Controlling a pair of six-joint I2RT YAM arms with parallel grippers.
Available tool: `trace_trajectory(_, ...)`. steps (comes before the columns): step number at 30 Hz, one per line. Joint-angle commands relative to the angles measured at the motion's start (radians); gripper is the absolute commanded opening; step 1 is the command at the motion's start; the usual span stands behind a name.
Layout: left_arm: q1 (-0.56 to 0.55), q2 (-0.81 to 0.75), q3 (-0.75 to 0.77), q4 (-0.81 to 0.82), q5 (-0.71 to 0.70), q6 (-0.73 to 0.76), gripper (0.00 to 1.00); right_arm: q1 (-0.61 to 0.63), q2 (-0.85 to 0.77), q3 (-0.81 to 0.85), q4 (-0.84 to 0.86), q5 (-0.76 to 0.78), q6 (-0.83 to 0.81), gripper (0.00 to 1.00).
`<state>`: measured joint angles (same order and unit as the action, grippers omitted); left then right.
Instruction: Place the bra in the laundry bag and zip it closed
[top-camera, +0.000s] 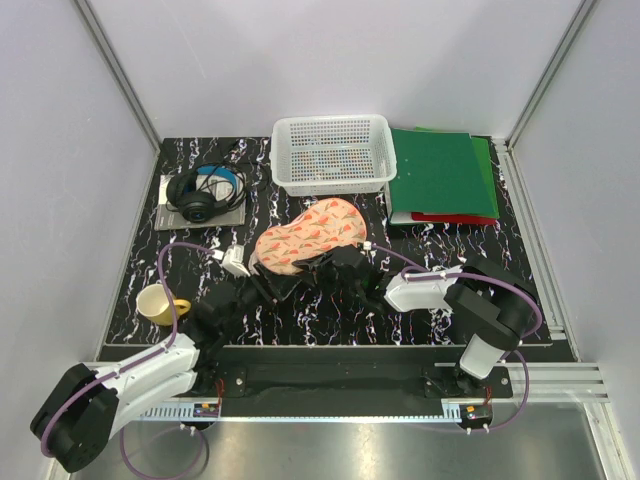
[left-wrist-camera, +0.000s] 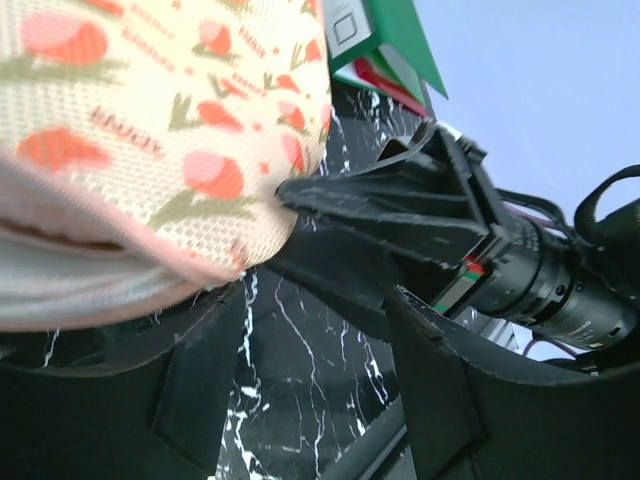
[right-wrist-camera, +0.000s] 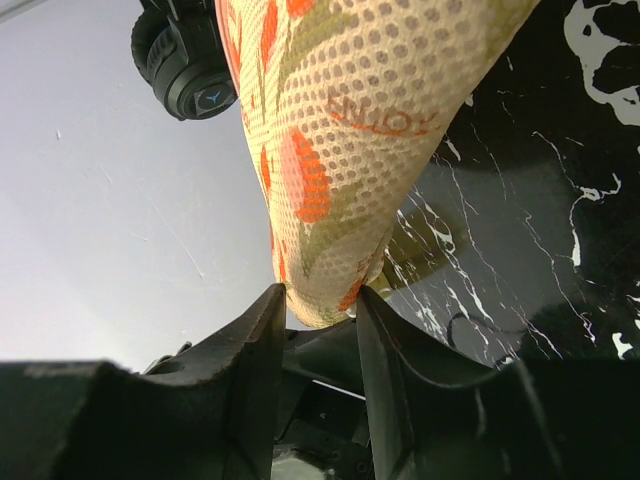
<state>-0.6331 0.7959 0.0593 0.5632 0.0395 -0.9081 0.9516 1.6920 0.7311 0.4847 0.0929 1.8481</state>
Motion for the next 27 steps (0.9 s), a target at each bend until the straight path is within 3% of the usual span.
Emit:
trace_trajectory(1, 0.006, -0.007, -0.001, -0.003, 0.049, -0.054, 0.6, 0.009, -0.028, 0.014, 0.023, 0.01, -0.01, 0.42)
trace_trajectory(4, 0.006, -0.061, 0.023, -0.142, 0.069, -0.061, 0.6, 0.01, -0.035, -0.009, 0.025, 0.007, -0.049, 0.46)
trace_trajectory(5, 0.007, -0.076, 0.042, -0.272, 0.069, -0.058, 0.6, 0.009, -0.04, -0.021, 0.011, 0.005, -0.068, 0.49)
trace_trajectory(6, 0.01, -0.108, 0.062, -0.349, 0.065, -0.057, 0.6, 0.009, -0.051, -0.03, -0.001, -0.004, -0.11, 0.58)
trace_trajectory(11, 0.022, -0.201, 0.16, -0.8, -0.036, -0.107, 0.72, 0.009, -0.086, -0.123, -0.006, -0.076, -0.3, 0.79)
trace_trajectory(15, 0.056, -0.241, 0.174, -0.803, 0.0, -0.121, 0.75, 0.006, -0.165, -0.226, -0.015, -0.172, -0.491, 0.86)
trace_trajectory(16, 0.073, -0.209, 0.216, -0.803, 0.017, -0.101, 0.75, -0.002, -0.219, -0.273, -0.032, -0.174, -0.542, 0.93)
trace_trajectory(20, 0.183, -0.068, 0.33, -0.899, 0.06, 0.006, 0.78, -0.117, -0.382, -0.383, -0.101, -0.212, -0.657, 1.0)
trace_trajectory(24, 0.306, 0.041, 0.372, -0.873, 0.141, 0.07, 0.84, -0.295, -0.485, -0.29, -0.296, -0.268, -0.949, 1.0)
trace_trajectory(27, 0.389, 0.091, 0.388, -0.847, 0.177, 0.112, 0.84, -0.422, -0.43, -0.162, -0.406, -0.312, -1.119, 1.0)
